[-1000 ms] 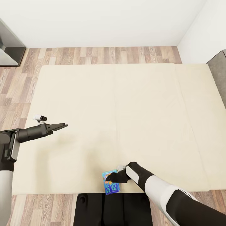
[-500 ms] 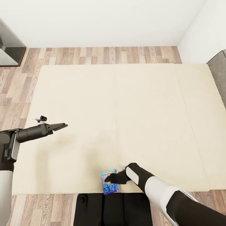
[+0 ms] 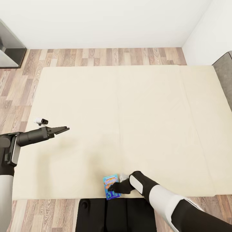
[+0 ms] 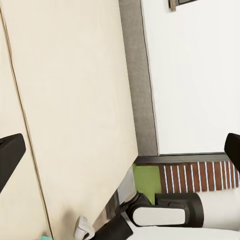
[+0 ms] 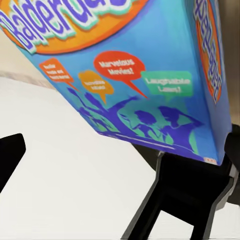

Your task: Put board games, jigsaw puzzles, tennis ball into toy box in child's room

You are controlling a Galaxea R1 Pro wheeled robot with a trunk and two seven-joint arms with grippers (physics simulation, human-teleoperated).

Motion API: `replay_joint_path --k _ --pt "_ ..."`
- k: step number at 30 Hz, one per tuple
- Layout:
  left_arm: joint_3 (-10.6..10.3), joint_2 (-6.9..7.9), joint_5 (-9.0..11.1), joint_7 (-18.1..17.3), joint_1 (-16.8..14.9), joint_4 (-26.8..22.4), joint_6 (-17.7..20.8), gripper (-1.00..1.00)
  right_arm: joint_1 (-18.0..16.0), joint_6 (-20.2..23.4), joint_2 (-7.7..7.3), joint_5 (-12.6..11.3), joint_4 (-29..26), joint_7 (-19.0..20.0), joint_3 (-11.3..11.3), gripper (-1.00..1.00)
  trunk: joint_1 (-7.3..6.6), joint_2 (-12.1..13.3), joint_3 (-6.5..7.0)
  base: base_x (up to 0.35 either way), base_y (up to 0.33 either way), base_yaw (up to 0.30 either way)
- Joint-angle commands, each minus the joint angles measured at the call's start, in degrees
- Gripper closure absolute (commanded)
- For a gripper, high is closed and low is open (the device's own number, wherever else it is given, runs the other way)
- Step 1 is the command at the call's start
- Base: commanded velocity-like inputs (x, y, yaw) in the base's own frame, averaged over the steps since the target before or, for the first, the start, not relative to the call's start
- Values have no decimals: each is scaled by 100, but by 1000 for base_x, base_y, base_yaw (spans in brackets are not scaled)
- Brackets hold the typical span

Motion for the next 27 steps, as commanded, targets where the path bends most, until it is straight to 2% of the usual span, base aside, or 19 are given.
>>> replay_joint_path --k 1,15,21,27 --pt "0 3 -5 -25 -1 -1 61 -100 6 10 0 30 4 36 13 -100 3 -9 -6 0 0 0" --pt "0 5 -5 -25 -1 -1 61 -100 47 -22 0 29 -26 89 13 -100 3 -9 -6 0 0 0" --pt "0 5 -5 -25 -1 -1 61 -100 47 -313 0 31 -44 120 19 -100 3 -9 -6 0 0 0" --pt "0 5 -5 -25 -1 -1 61 -100 47 -388 0 31 -47 138 21 -100 3 -9 -6 0 0 0"
